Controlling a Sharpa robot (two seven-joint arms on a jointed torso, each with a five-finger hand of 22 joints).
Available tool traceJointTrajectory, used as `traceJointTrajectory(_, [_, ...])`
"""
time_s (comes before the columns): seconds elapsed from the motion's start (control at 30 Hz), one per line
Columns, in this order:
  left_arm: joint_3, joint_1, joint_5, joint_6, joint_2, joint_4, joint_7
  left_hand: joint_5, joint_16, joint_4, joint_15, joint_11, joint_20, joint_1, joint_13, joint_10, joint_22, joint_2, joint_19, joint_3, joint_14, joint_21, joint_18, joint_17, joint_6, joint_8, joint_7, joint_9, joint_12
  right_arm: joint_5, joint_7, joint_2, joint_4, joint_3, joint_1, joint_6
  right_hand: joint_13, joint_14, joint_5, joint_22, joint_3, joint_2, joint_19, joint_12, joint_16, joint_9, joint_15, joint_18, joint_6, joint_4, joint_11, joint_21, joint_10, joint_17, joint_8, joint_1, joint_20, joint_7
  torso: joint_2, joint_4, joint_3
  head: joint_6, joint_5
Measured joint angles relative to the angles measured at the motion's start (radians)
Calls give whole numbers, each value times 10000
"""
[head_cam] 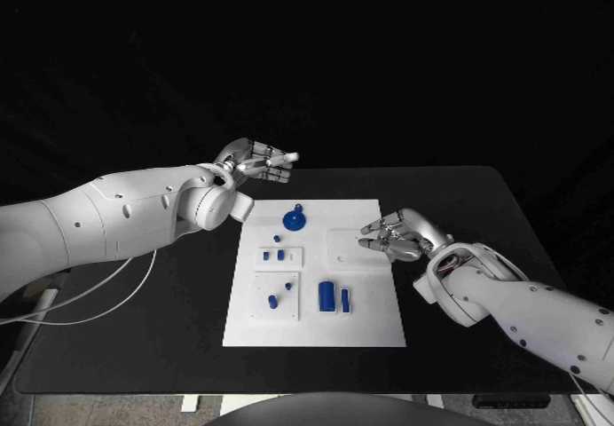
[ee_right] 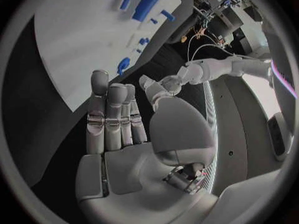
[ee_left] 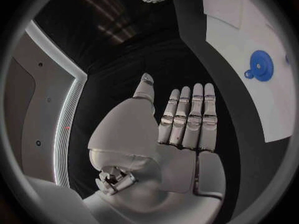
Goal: Assemble the parts on the task board
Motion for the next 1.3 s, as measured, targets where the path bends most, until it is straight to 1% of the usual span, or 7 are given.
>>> traceJointTrajectory(0.13, [-9, 2, 157, -28, -15, -91, 163, 60, 0, -163, -52, -36, 0, 108, 0, 141, -3, 108, 0, -64, 52, 0, 0, 0, 172, 0, -79, -1, 0, 1417, 545, 236, -880, 132, 380, 140, -1380, -545, 143, -992, -143, 141, -582, -1171, -1332, 0, 177, -1, -241, -119, 151, -1088, -252, -1037, 31, 7, 193, 116, -102, -57, -58, 332, 28])
traceJointTrajectory(0.3, [-14, 3, 383, -17, 44, -299, 470, 291, 0, -557, -200, -159, 21, 317, 0, 120, -22, 312, -21, -168, -93, 0, 0, 0, 334, 0, -208, 0, 0, 3485, 1107, 682, -2262, 475, 748, 538, -7546, -840, 437, -5751, 587, 352, -2843, -6198, -6411, -27, 1064, 165, -552, -253, 887, -1675, 426, -5003, 30, -261, 1247, 335, -204, -121, -93, 775, 47])
traceJointTrajectory(0.5, [-14, 4, 694, 46, 226, -594, 809, 348, 0, -809, -251, -195, 217, 364, 0, 83, -22, 543, -106, -240, -144, 0, 240, 0, 347, 0, -222, 0, 0, 5427, 1609, 1210, -3560, 837, 908, 1239, -8472, -1989, 821, -10206, 208, 494, -4034, -6774, -7480, -35, 1780, 399, -850, -178, 1329, -1732, -780, -8269, 29, -394, 2205, 417, -279, -131, -93, 1168, 38])
traceJointTrajectory(0.77, [-13, -13, 1005, 134, 326, -828, 1032, 261, -95, -869, -418, -377, 127, -137, -61, -300, -105, 611, -1297, -97, -494, -49, 394, -77, -41, -76, -420, -73, -28, 6584, 1929, 1507, -4206, 990, 1000, 1800, -8553, -2784, 366, -11808, -498, 765, -4511, -6880, -7576, -123, 1804, 399, -1575, -76, 1321, -1690, -1545, -8527, -52, -713, 2262, 346, -292, -131, -54, 1430, 25])
traceJointTrajectory(0.97, [154, -216, 1005, 9, 250, -501, 1012, -386, -447, -807, -1040, -1012, -787, -3026, -387, -5163, -535, 225, -6747, 816, -5578, -535, -157, -440, -5320, -473, -1055, -419, -370, 6671, 1918, 1328, -3827, 767, 1022, 1654, -8868, -7472, -1698, -12176, -1488, 711, -10283, -7211, -7916, -463, 1123, -164, -7304, 618, 569, -2126, -6873, -8859, -400, -4560, 1424, -419, -371, -33, -64, 1467, -105])
traceJointTrajectory(1.1, [436, -587, 1044, -319, 158, 141, 1050, -572, -535, -790, -1218, -1194, -1053, -6643, -482, -7887, -663, 100, -8334, 1076, -8107, -649, -318, -541, -7657, -557, -1239, -517, -435, 6972, 2025, 1051, -3115, 429, 1122, 1348, -8955, -10406, -2297, -12280, -1763, 691, -12185, -7300, -7982, -559, 933, -392, -9192, 830, 351, -2219, -9234, -8951, -472, -8073, 1183, -639, -555, 188, -81, 1594, -365])
traceJointTrajectory(1.3, [1097, -1463, 1228, -1490, -130, 1641, 1296, -680, -581, -788, -1341, -1322, -1235, -10728, -544, -9810, -742, 15, -9429, 1221, -9889, -738, -468, -615, -9290, -599, -1364, -586, -487, 8004, 2542, 414, -1332, -373, 1377, 361, -9016, -12488, -2715, -12349, -1952, 677, -13513, -7347, -8032, -624, 799, -539, -10511, 972, 199, -2292, -10883, -9019, -530, -10632, 1013, -788, -974, 696, -110, 1841, -868])
